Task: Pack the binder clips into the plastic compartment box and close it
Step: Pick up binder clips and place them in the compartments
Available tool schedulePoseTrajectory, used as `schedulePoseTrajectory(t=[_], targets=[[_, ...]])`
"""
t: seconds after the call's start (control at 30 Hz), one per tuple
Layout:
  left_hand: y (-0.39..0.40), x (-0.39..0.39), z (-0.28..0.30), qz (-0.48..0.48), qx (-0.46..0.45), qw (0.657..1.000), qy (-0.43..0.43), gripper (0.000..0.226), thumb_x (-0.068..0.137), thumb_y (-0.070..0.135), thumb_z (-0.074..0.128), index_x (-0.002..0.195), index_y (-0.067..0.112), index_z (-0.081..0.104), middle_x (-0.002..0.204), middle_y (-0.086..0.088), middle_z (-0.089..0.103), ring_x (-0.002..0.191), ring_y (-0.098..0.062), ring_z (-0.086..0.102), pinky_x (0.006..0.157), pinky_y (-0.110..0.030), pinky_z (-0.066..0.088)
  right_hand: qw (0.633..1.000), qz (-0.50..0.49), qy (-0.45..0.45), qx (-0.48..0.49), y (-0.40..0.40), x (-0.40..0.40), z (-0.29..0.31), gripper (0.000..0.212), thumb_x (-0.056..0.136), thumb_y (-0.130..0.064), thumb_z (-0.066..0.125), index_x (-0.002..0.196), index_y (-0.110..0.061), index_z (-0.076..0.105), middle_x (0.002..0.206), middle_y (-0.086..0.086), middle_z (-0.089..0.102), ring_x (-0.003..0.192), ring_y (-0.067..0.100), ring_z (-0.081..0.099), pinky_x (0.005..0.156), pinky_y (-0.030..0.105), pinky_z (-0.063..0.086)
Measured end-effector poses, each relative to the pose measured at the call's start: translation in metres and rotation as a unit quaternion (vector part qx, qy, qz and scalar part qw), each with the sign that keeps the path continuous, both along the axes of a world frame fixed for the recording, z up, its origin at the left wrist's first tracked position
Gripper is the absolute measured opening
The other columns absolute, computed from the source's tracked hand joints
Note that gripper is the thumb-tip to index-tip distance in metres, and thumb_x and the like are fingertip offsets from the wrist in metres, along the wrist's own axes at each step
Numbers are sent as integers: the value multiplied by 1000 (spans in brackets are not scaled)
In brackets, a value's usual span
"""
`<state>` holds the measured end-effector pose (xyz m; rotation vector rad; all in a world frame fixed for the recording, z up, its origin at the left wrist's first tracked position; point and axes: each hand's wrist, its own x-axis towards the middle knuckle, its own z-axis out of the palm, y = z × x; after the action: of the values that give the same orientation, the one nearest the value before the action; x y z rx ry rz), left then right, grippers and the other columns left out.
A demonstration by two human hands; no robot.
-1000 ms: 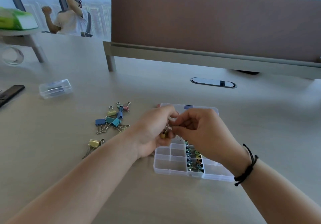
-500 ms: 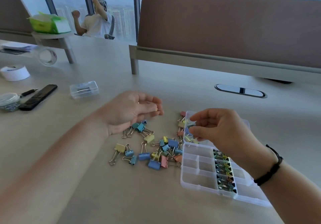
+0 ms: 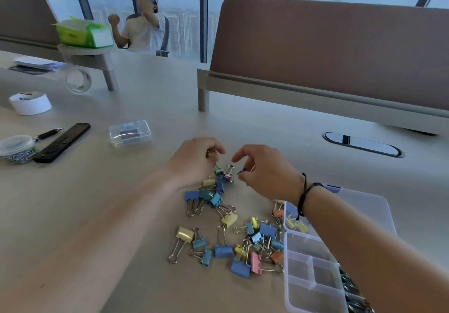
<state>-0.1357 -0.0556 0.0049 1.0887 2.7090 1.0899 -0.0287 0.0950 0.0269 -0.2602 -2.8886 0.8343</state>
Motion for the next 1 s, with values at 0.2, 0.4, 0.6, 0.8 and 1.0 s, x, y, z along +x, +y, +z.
schedulePoseTrajectory(t=[0.2,0.4,0.6,0.8,1.0], targets=[[0,-5,-5,-72,-139,987,36,32,93,10,60,121,23,70,111,-4,65,103,-21,54,81,-29,39,985,92,-78,124,-4,-25,-6,40,92,-12,57,130,-24,61,82,-11,49,82,11,50,76,22,41],[-1,-10,-11,-105,-161,980,52,33,97,11,55,123,26,68,101,4,52,108,-19,52,79,-23,33,987,107,-68,102,1,-30,-9,32,91,-22,65,123,-20,67,84,-10,55,73,6,50,75,20,42],[-1,-10,-11,-88,-168,980,55,29,98,18,57,124,23,68,111,-6,60,110,-23,55,80,-23,34,993,87,-54,61,4,-28,-17,29,85,-27,72,113,-24,66,84,-11,59,71,3,53,69,22,46],[-2,-10,-9,-70,-150,985,55,20,95,18,61,111,19,73,111,-8,65,108,-23,56,82,-24,38,993,96,-62,38,4,-23,-16,33,85,-25,72,117,-26,64,81,-9,63,69,3,55,72,24,49],[-5,-9,-10,-71,-153,984,56,17,94,28,64,109,21,70,108,-2,60,104,-19,54,85,-28,41,993,105,-46,38,0,-19,-14,32,88,-19,67,119,-28,68,58,-21,56,53,-9,50,56,8,36]])
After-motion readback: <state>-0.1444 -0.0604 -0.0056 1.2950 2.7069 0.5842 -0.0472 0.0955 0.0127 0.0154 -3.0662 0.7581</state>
